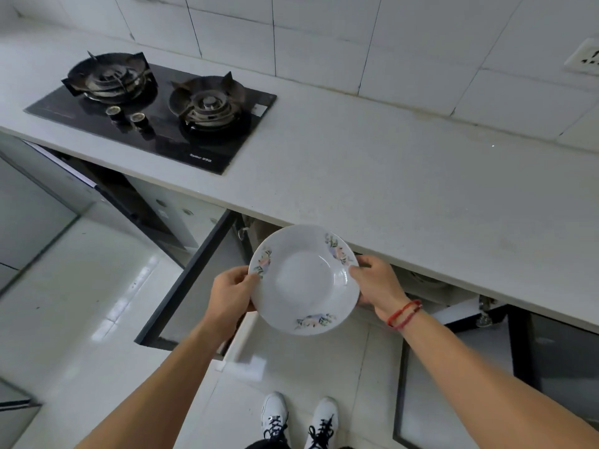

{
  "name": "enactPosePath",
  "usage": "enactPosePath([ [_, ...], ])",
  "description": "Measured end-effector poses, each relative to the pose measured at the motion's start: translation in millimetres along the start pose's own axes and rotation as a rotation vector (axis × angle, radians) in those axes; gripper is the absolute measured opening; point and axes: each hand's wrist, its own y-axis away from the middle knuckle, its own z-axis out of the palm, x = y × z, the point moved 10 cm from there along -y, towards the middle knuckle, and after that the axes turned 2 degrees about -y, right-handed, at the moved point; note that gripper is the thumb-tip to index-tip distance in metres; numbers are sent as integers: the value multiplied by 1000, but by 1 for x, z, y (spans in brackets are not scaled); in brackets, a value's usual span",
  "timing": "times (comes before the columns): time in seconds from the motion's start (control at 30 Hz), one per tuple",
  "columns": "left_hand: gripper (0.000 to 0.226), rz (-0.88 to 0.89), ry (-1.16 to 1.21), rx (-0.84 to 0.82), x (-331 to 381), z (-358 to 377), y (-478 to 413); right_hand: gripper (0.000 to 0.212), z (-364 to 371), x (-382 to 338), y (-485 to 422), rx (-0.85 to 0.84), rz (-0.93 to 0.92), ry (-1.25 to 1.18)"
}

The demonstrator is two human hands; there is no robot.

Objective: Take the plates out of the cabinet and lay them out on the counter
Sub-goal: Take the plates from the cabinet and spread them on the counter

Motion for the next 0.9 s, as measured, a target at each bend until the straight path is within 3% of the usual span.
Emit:
enactPosePath([
  [0.2,13,21,-17,4,20,-1,7,30,-11,-24,13,-22,-62,16],
  [0.9,18,136,-56,59,104,8,-33,24,-27,-86,-27,-12,-116,-72],
])
